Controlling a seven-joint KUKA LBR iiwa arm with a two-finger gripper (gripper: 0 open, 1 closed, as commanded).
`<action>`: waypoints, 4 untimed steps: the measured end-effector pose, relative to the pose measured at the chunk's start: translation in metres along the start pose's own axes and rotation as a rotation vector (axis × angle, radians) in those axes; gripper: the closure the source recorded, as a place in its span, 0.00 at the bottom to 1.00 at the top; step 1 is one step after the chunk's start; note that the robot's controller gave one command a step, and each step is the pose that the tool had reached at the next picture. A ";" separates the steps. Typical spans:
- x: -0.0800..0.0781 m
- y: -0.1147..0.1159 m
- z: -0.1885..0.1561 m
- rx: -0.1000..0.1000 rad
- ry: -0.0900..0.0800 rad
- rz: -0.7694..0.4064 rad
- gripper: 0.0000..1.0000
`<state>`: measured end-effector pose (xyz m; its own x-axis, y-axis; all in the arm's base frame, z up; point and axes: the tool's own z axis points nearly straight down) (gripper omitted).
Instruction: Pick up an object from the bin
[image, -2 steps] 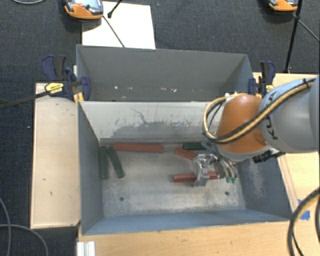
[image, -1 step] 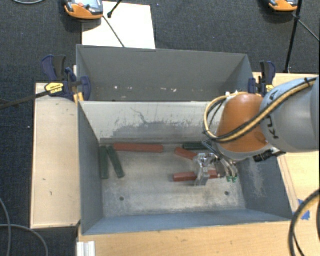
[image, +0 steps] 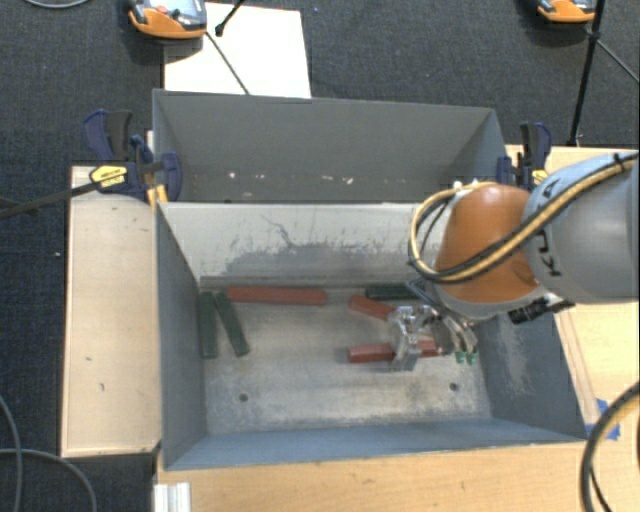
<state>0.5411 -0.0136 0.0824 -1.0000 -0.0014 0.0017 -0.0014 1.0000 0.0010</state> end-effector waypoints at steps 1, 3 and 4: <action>0.001 0.000 -0.017 0.000 0.004 0.001 1.00; -0.001 0.000 -0.048 0.001 -0.004 0.002 1.00; -0.001 0.000 -0.059 0.001 -0.004 0.002 1.00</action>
Offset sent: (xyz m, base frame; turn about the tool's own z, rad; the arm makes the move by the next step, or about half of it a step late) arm 0.0000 -0.0001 0.0068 0.0000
